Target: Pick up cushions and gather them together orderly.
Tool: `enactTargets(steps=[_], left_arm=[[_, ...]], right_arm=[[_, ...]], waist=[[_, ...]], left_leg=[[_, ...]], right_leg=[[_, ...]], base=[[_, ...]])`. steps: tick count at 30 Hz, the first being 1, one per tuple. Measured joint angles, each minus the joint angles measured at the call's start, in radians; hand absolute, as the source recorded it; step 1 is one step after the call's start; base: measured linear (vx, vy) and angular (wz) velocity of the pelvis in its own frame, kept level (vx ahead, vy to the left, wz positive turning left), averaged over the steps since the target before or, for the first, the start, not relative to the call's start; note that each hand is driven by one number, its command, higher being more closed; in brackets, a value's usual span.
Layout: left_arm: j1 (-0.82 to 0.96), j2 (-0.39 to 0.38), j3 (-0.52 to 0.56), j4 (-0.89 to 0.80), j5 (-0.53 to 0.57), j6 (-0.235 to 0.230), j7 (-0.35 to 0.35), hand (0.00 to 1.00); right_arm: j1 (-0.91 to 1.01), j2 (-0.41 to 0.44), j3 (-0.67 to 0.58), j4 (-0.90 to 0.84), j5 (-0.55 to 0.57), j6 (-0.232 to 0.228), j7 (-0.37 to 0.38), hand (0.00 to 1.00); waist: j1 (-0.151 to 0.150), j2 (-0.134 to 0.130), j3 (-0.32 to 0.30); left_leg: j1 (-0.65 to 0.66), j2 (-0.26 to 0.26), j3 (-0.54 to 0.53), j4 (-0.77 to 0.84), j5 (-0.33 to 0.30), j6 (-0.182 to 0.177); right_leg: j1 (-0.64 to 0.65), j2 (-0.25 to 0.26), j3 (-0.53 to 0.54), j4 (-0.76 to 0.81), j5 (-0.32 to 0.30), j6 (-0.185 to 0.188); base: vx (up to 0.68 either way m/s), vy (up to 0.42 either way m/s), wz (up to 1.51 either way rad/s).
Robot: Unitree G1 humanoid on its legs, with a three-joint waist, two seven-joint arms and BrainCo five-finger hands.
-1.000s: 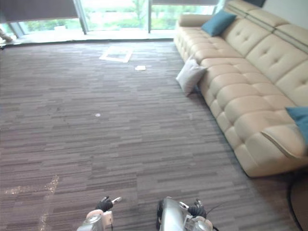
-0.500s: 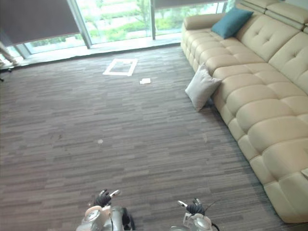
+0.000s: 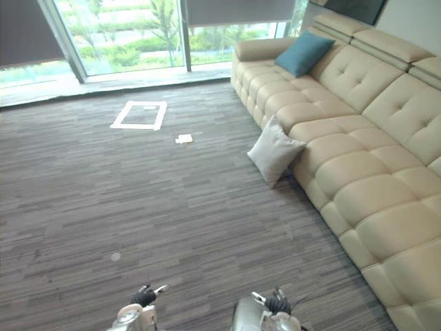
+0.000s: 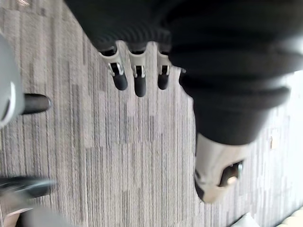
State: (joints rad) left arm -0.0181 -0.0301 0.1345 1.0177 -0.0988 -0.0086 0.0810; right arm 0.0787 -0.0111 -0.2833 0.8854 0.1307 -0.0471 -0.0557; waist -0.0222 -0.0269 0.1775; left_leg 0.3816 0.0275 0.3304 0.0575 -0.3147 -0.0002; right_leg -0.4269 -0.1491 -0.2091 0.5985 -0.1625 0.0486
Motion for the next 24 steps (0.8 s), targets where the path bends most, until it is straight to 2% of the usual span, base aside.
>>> enactTargets(steps=[1,2,3,4,5,6,7,8,9,10,11,12,13,14,15,16,17,18,19,20,21,22,23,24], left_arm=[[0.001,0.001,-0.002,0.003,0.002,0.000,-0.003,0.00],[0.004,-0.026,0.005,0.014,0.020,0.001,-0.005,0.00],[0.004,-0.024,-0.003,0.014,0.022,0.002,-0.011,0.00],[0.005,-0.026,0.004,0.014,0.029,0.002,-0.020,0.00],[0.006,-0.027,0.006,0.014,0.029,0.002,-0.020,0.00],[-0.001,-0.025,0.020,0.011,0.030,0.002,-0.020,0.00],[0.000,-0.025,0.030,0.005,0.029,0.003,-0.022,0.00],[0.013,-0.026,0.047,-0.017,0.027,0.003,-0.025,0.00],[0.022,-0.025,0.059,-0.043,0.027,0.000,-0.024,0.00],[0.028,-0.025,0.067,-0.057,0.027,-0.003,-0.023,0.00],[0.030,-0.025,0.070,-0.083,0.023,-0.008,-0.022,0.00],[0.030,-0.025,0.070,-0.090,0.019,-0.009,-0.022,0.00],[0.031,-0.026,0.073,-0.105,0.017,-0.012,-0.021,0.00],[0.031,-0.026,0.076,-0.111,0.017,-0.019,-0.019,0.00],[0.030,-0.027,0.076,-0.111,0.017,-0.022,-0.018,0.00],[0.031,-0.027,0.075,-0.110,0.017,-0.025,-0.018,0.00],[0.032,-0.028,0.072,-0.108,0.017,-0.027,-0.017,0.00],[0.032,-0.028,0.071,-0.103,0.017,-0.027,-0.017,0.00],[0.031,-0.024,0.072,-0.104,0.016,-0.028,-0.016,0.00],[0.029,-0.010,0.072,-0.103,0.016,-0.028,-0.014,0.00],[0.030,0.001,0.071,-0.097,0.017,-0.024,-0.013,0.00],[0.031,0.004,0.071,-0.093,0.017,-0.024,-0.012,0.00],[0.023,0.013,0.060,-0.092,0.018,-0.024,-0.013,0.00],[0.014,0.017,0.060,-0.068,0.018,-0.016,-0.001,0.00]], right_arm=[[0.000,0.002,-0.003,0.005,0.002,0.001,0.000,0.00],[-0.002,-0.020,-0.009,0.002,0.006,0.002,0.000,0.00],[-0.006,-0.025,-0.010,0.003,0.006,0.003,0.000,0.00],[-0.015,-0.033,-0.013,0.000,0.007,0.009,0.000,0.00],[-0.016,-0.033,-0.015,-0.002,0.007,0.010,0.000,0.00],[-0.019,-0.028,-0.013,-0.004,0.008,0.010,-0.001,0.00],[-0.019,-0.027,-0.003,-0.001,0.007,0.015,-0.001,0.00],[-0.020,-0.026,0.015,0.002,0.007,0.022,-0.003,0.00],[-0.021,-0.025,0.024,0.004,0.009,0.022,-0.004,0.00],[-0.023,-0.021,0.041,0.005,0.009,0.023,-0.005,0.00],[-0.019,-0.016,0.055,0.007,0.014,0.026,-0.005,0.00],[-0.020,-0.014,0.057,0.007,0.022,0.028,-0.005,0.00],[-0.028,-0.006,0.059,0.007,0.028,0.029,-0.006,0.00],[-0.035,0.004,0.060,0.007,0.028,0.031,-0.007,0.00],[-0.035,0.007,0.059,0.007,0.028,0.031,-0.007,0.00],[-0.034,0.011,0.059,0.008,0.027,0.031,-0.007,0.00],[-0.032,0.011,0.064,0.009,0.026,0.030,-0.006,0.00],[-0.030,0.008,0.065,0.009,0.025,0.030,-0.006,0.00],[-0.027,0.008,0.071,0.025,0.025,0.031,-0.007,0.00],[-0.028,0.016,0.075,0.032,0.025,0.032,-0.008,0.00],[-0.009,0.031,0.090,0.032,0.025,0.031,-0.008,0.00],[0.001,0.038,0.090,0.031,0.025,0.030,-0.008,0.00],[0.010,0.047,0.091,0.029,0.025,0.031,-0.008,0.00],[-0.001,0.043,0.100,0.027,0.024,0.028,-0.006,0.00]], waist=[[-0.001,-0.010,0.003],[-0.009,0.030,-0.001],[-0.008,0.042,-0.006],[-0.013,0.070,-0.012],[-0.020,0.075,-0.009],[-0.029,0.088,0.004],[-0.024,0.087,0.011],[-0.011,0.091,0.016],[-0.002,0.085,0.021],[0.010,0.076,0.025],[0.022,0.061,0.022],[0.027,0.059,0.021],[0.035,0.057,0.020],[0.043,0.055,0.020],[0.047,0.054,0.020],[0.050,0.049,0.017],[0.056,0.052,0.012],[0.057,0.056,0.009],[0.074,0.046,-0.001],[0.074,0.022,-0.021],[0.071,-0.017,-0.042],[0.070,-0.031,-0.048],[0.070,-0.050,-0.047],[0.071,-0.039,-0.030]], left_leg=[[0.034,-0.013,-0.023,-0.016,-0.007,0.001],[0.070,0.014,-0.039,0.016,0.008,-0.023],[0.061,0.025,-0.041,0.042,0.017,-0.037],[0.012,0.063,-0.057,0.183,0.045,-0.081],[-0.014,0.078,-0.071,0.256,0.057,-0.101],[-0.119,0.127,-0.135,0.517,0.144,-0.185],[-0.199,0.157,-0.168,0.703,0.214,-0.243],[-0.289,0.206,-0.151,0.910,0.214,-0.231],[-0.340,0.226,-0.127,0.992,0.199,-0.205],[-0.393,0.241,-0.093,1.026,0.177,-0.166],[-0.472,0.254,-0.032,0.993,0.152,-0.123],[-0.493,0.258,-0.015,0.968,0.146,-0.113],[-0.552,0.259,0.027,0.871,0.133,-0.092],[-0.598,0.234,0.057,0.676,0.128,-0.088],[-0.600,0.215,0.059,0.591,0.130,-0.092],[-0.598,0.184,0.046,0.465,0.142,-0.096],[-0.591,0.137,-0.006,0.261,0.196,-0.103],[-0.593,0.130,-0.024,0.222,0.213,-0.104],[-0.594,0.103,-0.068,0.244,0.296,-0.082],[-0.590,0.088,-0.050,0.249,0.266,-0.074],[-0.589,0.075,-0.010,0.287,0.223,-0.041],[-0.583,0.066,-0.004,0.309,0.199,-0.027],[-0.552,0.053,0.020,0.322,0.167,-0.010],[-0.445,0.046,0.063,0.297,0.108,0.001]], right_leg=[[-0.001,0.003,0.019,-0.071,0.065,-0.021],[0.012,0.020,0.022,0.006,0.042,-0.088],[0.014,0.025,0.021,0.020,0.021,-0.090],[0.036,0.033,0.005,0.044,-0.035,-0.107],[0.054,0.037,-0.002,0.040,-0.049,-0.108],[0.122,0.052,-0.018,0.016,-0.081,-0.113],[0.176,0.071,-0.016,-0.016,-0.095,-0.119],[0.266,0.101,-0.009,-0.076,-0.105,-0.131],[0.328,0.110,-0.003,-0.116,-0.112,-0.141],[0.394,0.115,0.008,-0.166,-0.116,-0.141],[0.466,0.115,0.029,-0.239,-0.119,-0.137],[0.485,0.114,0.037,-0.259,-0.119,-0.135],[0.530,0.112,0.066,-0.305,-0.116,-0.119],[0.588,0.097,0.113,-0.351,-0.123,-0.101],[0.605,0.089,0.127,-0.364,-0.127,-0.094],[0.631,0.075,0.150,-0.384,-0.137,-0.078],[0.672,0.062,0.190,-0.414,-0.155,-0.047],[0.679,0.062,0.201,-0.418,-0.161,-0.037],[0.693,0.043,0.253,-0.413,-0.177,-0.016],[0.689,0.022,0.271,-0.399,-0.174,-0.016],[0.634,-0.011,0.304,-0.298,-0.156,0.003],[0.616,-0.022,0.314,-0.245,-0.147,0.019],[0.567,-0.037,0.328,-0.118,-0.123,0.057],[0.398,-0.042,0.350,0.260,0.029,0.137]], base=[[0.81,-0.223,0.45],[0.67,-0.199,0.22],[0.78,-0.258,0.14],[0.49,-0.200,0.11],[0.61,-0.258,0.27],[0.59,-0.235,0.19],[0.69,-0.235,-0.10],[0.56,-0.157,-0.44],[0.53,-0.105,-0.52],[0.56,-0.074,-0.48],[0.45,-0.054,-0.40],[0.43,-0.012,-0.58],[0.49,0.074,-0.87],[0.61,0.109,-0.95],[0.55,0.139,-0.90],[0.60,0.238,-0.84],[0.48,0.203,-0.79],[0.74,0.407,-1.09],[0.51,0.309,-0.77],[0.76,0.441,-0.82],[0.50,0.261,-0.31],[0.61,0.314,-0.29],[0.66,0.323,-0.60],[0.54,0.258,-0.60]])
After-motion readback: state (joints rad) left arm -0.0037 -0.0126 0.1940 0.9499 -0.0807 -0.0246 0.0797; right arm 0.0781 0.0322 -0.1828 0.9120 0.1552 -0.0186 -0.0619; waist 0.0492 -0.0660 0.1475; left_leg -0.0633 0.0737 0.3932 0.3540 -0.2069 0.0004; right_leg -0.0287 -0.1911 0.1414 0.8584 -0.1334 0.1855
